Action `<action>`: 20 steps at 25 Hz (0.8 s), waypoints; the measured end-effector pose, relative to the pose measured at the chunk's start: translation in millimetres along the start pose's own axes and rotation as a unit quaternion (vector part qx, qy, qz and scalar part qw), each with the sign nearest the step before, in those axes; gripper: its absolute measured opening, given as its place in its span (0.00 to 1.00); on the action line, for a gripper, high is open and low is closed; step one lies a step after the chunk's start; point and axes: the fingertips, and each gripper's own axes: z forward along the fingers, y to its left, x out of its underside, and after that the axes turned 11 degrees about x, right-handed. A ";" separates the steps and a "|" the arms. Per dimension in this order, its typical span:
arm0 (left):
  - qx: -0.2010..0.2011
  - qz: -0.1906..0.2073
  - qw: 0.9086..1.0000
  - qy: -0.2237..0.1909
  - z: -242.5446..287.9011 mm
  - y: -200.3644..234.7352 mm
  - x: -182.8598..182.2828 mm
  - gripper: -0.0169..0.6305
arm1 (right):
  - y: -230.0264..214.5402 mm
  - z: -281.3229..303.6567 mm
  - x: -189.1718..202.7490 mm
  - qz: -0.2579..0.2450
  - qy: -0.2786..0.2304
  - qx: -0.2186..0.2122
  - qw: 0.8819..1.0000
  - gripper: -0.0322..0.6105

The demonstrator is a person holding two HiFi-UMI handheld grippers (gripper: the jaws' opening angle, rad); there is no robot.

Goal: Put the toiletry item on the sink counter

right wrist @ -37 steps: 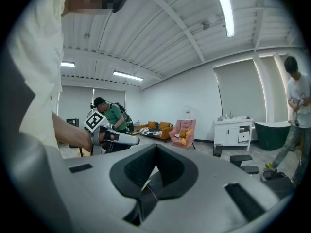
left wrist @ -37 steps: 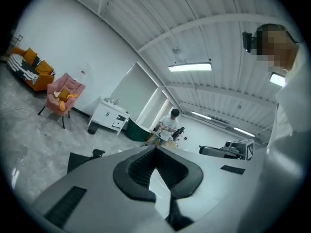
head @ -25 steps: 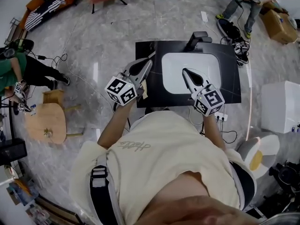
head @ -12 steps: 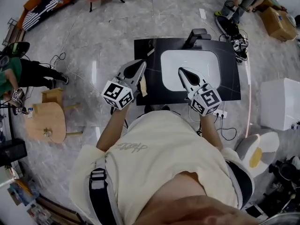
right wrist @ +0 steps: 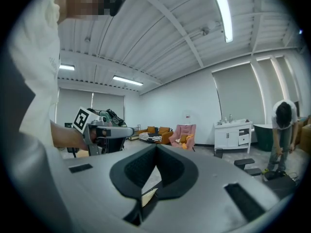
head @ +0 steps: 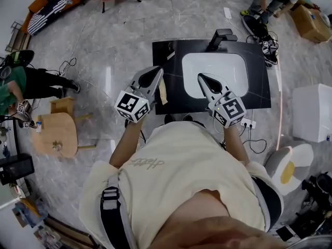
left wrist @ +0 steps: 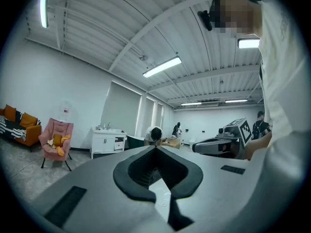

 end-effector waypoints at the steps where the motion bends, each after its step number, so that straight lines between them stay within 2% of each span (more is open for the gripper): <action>1: 0.000 0.000 1.000 -0.001 -0.4 -1.0 -0.2 0.03 | 0.3 -0.9 -2.1 -0.002 -0.001 0.000 1.000 0.04; 8: 0.008 0.006 1.000 -0.012 3.4 -3.6 -5.7 0.03 | -1.4 -4.7 -11.5 -0.012 -0.011 0.011 1.000 0.04; 20: 0.015 -0.004 1.000 -0.007 -4.8 -0.5 1.2 0.03 | 12.8 1.6 -8.9 -0.011 -0.002 0.000 1.000 0.04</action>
